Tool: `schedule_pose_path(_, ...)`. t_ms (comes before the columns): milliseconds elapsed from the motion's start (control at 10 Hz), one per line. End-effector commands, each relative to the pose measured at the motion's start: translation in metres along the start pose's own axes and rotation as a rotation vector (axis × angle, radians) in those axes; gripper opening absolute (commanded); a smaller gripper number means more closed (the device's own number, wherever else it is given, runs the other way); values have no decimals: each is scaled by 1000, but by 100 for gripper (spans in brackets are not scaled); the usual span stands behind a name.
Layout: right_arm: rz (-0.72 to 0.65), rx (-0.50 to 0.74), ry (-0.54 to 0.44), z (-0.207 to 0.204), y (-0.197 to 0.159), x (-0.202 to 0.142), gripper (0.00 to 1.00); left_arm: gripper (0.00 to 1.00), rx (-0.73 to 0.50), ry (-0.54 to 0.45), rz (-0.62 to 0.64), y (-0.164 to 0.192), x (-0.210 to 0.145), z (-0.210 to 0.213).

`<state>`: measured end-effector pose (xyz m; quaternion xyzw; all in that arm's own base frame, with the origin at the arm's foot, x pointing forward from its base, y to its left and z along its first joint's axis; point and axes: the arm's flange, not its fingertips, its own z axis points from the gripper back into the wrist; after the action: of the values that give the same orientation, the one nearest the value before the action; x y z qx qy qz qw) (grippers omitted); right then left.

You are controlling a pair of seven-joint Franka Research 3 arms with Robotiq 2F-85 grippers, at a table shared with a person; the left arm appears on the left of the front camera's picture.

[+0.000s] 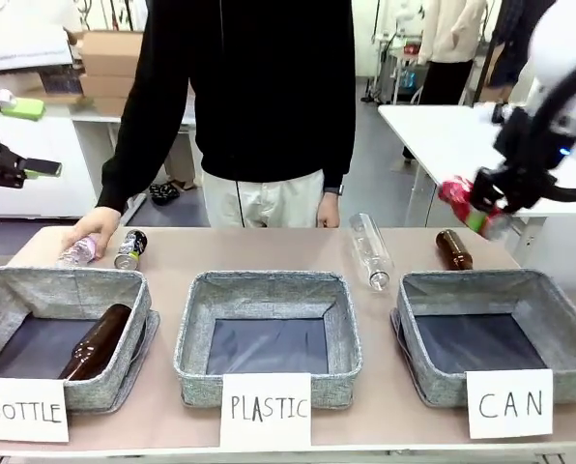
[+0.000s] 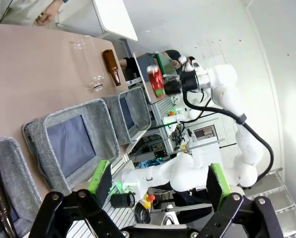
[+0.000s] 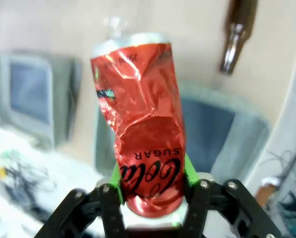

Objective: Sort the can waste into the basket.
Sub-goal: Pick up the can waste from the table and place it in the right Fabric basket.

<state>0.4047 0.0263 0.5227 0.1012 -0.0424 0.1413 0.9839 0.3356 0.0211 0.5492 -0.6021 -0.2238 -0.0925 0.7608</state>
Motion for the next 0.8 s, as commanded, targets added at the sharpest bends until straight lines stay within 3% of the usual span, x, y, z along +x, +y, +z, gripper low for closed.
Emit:
schedule_pose_path(0, 184, 25, 63, -9, -11, -45, 1, 100, -20, -7, -21, -1, 1, 0)
schedule_pose_path(100, 279, -15, 99, -20, -12, -64, 1, 100, -20, -7, -21, -1, 1, 0)
schedule_pose_path(200, 365, 27, 104, -28, -15, -80, 1, 100, -20, -7, -21, -1, 1, 0)
schedule_pose_path(400, 335, -29, 188, -48, -23, -98, 1, 100, -20, -7, -21, -1, 1, 0)
schedule_pose_path(700, 344, 22, 183, -53, -28, -95, 1, 100, -20, -7, -21, -1, 1, 0)
